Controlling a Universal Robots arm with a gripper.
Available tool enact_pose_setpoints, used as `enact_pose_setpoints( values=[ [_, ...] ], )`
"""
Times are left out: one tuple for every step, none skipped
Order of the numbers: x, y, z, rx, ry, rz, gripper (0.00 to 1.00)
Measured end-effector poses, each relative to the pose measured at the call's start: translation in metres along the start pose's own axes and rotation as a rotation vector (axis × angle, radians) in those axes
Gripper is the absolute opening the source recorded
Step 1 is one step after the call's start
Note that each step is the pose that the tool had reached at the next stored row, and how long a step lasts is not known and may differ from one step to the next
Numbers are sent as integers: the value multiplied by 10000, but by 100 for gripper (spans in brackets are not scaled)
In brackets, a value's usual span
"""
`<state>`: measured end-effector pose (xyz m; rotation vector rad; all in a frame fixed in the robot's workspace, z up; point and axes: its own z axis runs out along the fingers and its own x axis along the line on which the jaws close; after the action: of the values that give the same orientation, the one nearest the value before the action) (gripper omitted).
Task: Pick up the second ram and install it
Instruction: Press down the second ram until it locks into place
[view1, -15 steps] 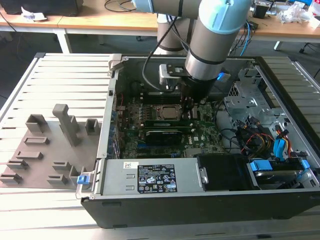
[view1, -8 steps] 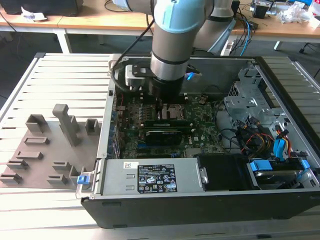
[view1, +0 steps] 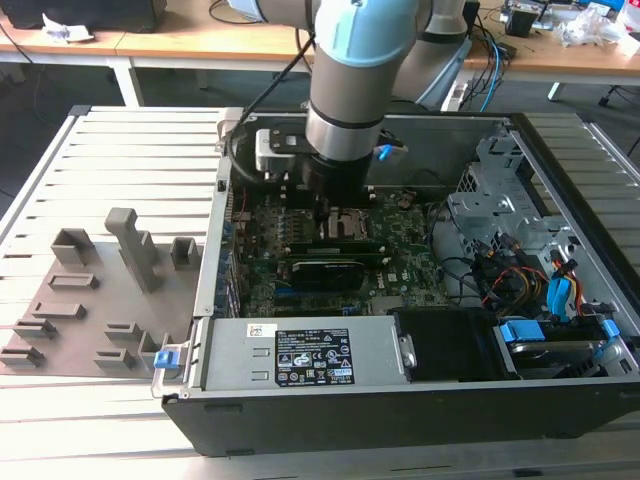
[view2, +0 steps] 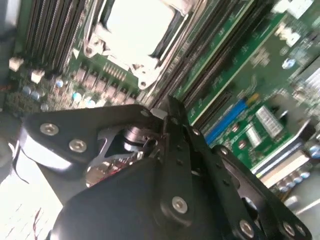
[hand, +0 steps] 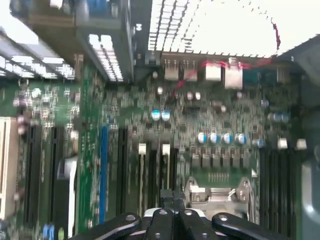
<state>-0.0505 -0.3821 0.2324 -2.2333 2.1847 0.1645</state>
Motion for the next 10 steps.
enact_pose_setpoints(
  values=[
    [1, -41, -3, -27, 1, 1, 11],
    [0, -118, -8, -66, 1, 6, 11],
    [-2, -163, -21, -80, 0, 6, 11],
    [-8, -168, -64, -80, -2, 6, 11],
    [-18, -162, -161, -80, -1, 8, 11],
    [-27, -157, -245, -80, -2, 6, 11],
    [-39, -150, -356, -81, 0, 6, 11],
    [-49, -143, -461, -80, -2, 6, 11],
    [-56, -137, -549, -80, -1, 7, 11],
    [-58, -136, -568, -80, -3, 7, 11]
  ],
)
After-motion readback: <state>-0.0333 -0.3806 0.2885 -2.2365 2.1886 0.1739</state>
